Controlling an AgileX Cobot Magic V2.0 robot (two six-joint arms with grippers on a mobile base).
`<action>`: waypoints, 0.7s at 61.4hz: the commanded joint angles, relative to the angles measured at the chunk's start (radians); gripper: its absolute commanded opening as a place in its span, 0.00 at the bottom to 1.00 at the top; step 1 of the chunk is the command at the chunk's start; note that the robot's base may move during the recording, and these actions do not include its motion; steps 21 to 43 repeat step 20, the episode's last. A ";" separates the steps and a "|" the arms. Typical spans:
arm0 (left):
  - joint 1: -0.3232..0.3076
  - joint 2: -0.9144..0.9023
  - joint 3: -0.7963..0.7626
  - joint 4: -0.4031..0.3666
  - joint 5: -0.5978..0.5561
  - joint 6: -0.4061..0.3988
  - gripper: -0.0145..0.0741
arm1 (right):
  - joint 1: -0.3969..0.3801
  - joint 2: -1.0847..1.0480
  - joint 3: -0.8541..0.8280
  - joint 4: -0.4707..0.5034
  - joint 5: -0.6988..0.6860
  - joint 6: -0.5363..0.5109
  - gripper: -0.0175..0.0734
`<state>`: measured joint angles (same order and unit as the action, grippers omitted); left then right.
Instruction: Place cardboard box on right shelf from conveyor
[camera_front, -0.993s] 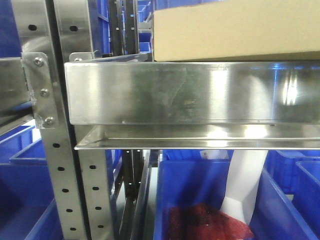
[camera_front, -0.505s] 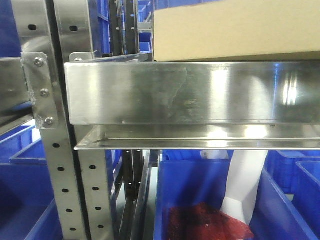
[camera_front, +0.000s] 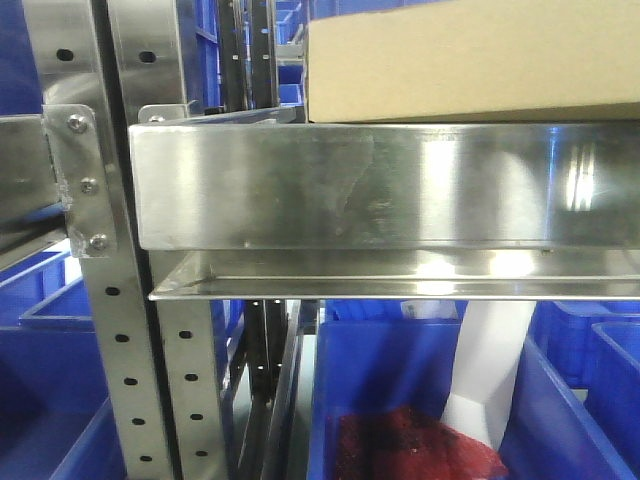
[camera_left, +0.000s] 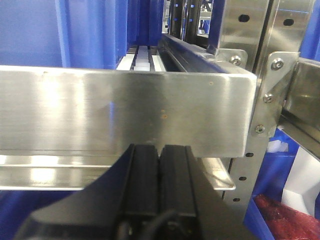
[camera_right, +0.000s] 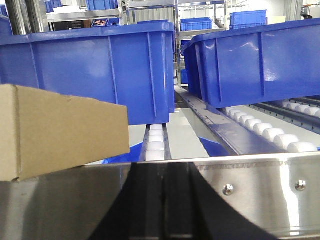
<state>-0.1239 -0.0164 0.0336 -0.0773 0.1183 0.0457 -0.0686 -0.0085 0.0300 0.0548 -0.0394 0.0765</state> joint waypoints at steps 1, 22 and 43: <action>-0.005 -0.010 0.006 -0.006 -0.085 0.000 0.03 | -0.004 -0.021 -0.004 0.003 -0.082 -0.001 0.22; -0.005 -0.010 0.006 -0.006 -0.085 0.000 0.03 | -0.004 -0.021 -0.004 0.003 -0.082 -0.001 0.22; -0.005 -0.010 0.006 -0.006 -0.085 0.000 0.03 | -0.004 -0.021 -0.004 0.003 -0.082 -0.001 0.22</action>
